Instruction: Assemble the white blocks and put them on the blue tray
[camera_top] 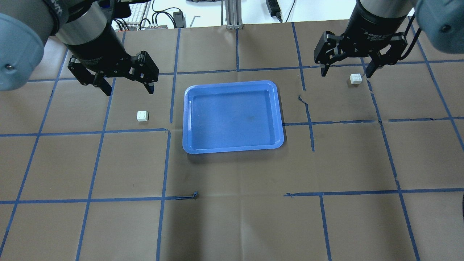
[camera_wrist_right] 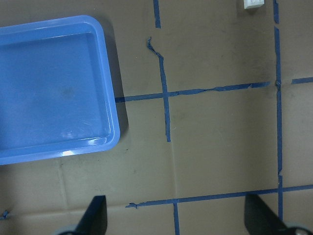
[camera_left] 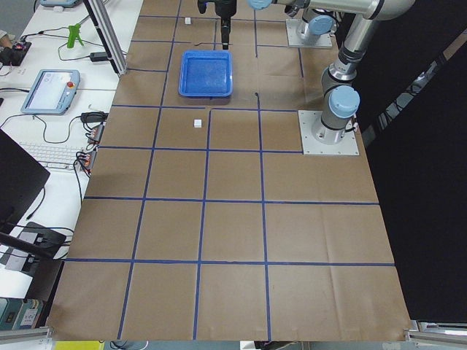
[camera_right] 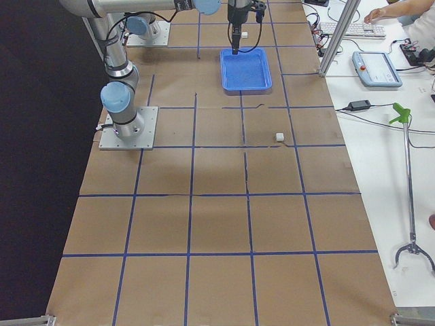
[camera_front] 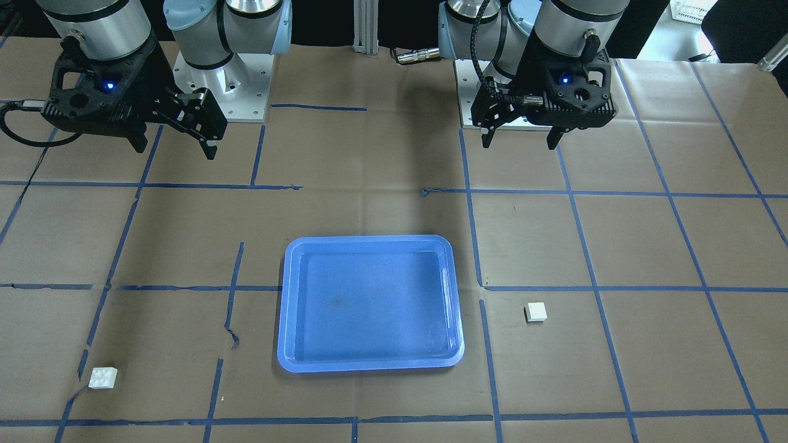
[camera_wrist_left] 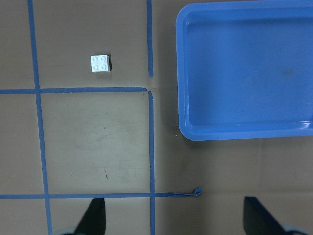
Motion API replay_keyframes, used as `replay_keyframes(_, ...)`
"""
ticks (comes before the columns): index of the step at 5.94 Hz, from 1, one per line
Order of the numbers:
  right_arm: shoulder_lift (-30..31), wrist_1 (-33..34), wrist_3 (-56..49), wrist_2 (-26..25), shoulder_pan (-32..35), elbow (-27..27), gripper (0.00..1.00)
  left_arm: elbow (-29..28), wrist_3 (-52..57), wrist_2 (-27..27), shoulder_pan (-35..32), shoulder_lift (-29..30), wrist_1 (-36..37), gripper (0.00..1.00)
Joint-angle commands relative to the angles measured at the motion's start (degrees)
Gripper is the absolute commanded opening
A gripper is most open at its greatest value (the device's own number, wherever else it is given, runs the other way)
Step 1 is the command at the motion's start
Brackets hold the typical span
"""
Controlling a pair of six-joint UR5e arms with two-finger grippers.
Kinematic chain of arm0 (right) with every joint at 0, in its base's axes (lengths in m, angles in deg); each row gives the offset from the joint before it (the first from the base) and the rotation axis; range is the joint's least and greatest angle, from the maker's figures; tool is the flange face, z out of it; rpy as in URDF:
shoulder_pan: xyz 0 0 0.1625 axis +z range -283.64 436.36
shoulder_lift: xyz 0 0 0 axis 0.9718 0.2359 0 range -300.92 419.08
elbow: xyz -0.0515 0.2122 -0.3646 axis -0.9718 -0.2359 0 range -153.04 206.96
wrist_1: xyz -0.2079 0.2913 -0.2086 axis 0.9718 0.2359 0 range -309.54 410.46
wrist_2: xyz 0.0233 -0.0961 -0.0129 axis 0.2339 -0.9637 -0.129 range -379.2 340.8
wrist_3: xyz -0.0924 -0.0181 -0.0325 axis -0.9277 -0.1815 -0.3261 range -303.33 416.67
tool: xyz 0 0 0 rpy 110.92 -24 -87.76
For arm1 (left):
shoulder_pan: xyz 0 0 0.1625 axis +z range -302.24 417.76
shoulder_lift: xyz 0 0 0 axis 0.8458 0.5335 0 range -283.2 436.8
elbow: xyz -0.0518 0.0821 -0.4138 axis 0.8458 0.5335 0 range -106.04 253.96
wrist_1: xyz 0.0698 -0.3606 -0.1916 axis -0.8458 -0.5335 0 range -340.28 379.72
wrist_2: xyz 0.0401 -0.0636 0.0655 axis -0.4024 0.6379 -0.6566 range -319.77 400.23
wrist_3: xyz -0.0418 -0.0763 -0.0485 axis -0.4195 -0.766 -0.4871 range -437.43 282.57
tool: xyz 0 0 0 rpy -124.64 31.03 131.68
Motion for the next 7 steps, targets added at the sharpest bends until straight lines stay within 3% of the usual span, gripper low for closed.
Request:
replay_keyframes(1, -0.06, -0.26, -0.03, -0.08, 0.04, 0.22, 1.00, -0.01, 0.03, -0.21, 0.00, -0.09, -0.11, 0.99)
replay_keyframes(5, 0.20, -0.79, -0.56, 0.00, 0.04, 0.22, 1.00, -0.01, 0.47, -0.83, 0.96, -0.18, -0.19, 0.99)
replay_keyframes(7, 0.20, -0.70, -3.53, 0.53, -0.04, 0.22, 1.00, -0.53, 1.51, 0.22, 8.30, 1.74, 0.41, 0.99)
